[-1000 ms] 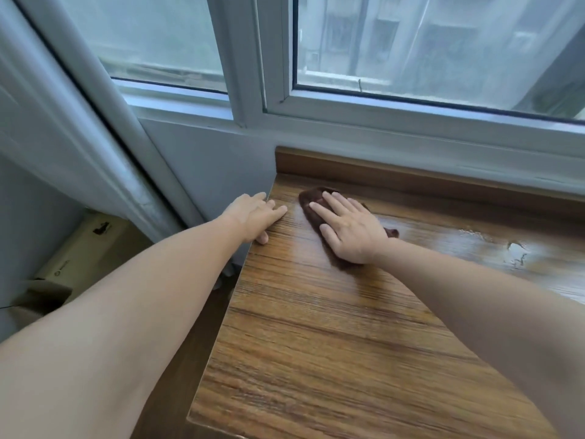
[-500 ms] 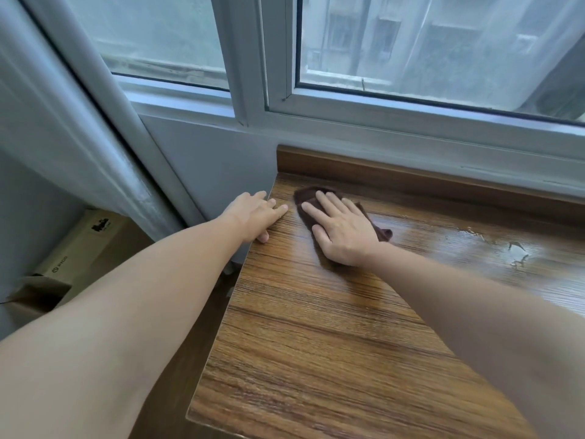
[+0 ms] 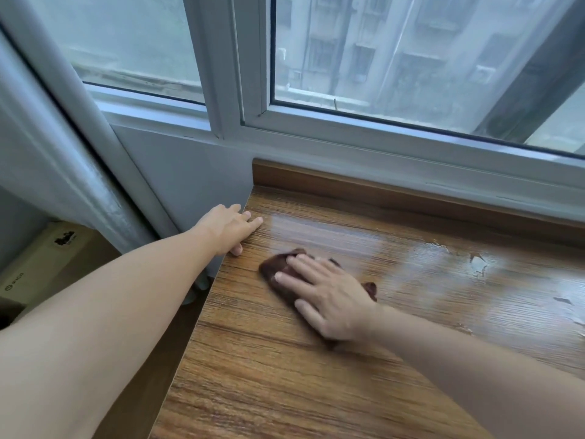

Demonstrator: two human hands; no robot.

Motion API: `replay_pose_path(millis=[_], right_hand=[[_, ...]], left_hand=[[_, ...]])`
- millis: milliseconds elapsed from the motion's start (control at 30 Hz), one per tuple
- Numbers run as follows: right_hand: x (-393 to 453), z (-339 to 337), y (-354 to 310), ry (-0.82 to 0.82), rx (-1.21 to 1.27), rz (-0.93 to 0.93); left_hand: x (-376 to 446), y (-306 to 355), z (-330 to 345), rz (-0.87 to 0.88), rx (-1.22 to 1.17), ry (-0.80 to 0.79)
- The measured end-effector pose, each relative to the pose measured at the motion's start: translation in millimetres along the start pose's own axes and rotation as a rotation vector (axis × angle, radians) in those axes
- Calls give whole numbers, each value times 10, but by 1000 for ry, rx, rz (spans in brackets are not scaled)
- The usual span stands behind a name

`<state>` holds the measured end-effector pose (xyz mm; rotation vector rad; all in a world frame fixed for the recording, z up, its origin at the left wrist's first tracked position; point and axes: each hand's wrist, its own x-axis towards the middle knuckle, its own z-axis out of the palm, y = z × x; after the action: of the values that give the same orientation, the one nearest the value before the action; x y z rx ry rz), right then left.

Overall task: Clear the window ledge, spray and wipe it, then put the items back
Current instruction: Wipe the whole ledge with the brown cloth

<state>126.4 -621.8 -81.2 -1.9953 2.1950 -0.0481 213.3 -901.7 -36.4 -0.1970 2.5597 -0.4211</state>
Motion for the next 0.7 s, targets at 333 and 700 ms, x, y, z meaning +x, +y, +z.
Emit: replay_pose_path(millis=[333,700], right_hand=[[740,-121,864,122,-1,480],[-23,-52,319,35,-15,289]], left_hand=[[-11,27,4,-6,-16,-10],[-202,190,-221,202,-102,92]])
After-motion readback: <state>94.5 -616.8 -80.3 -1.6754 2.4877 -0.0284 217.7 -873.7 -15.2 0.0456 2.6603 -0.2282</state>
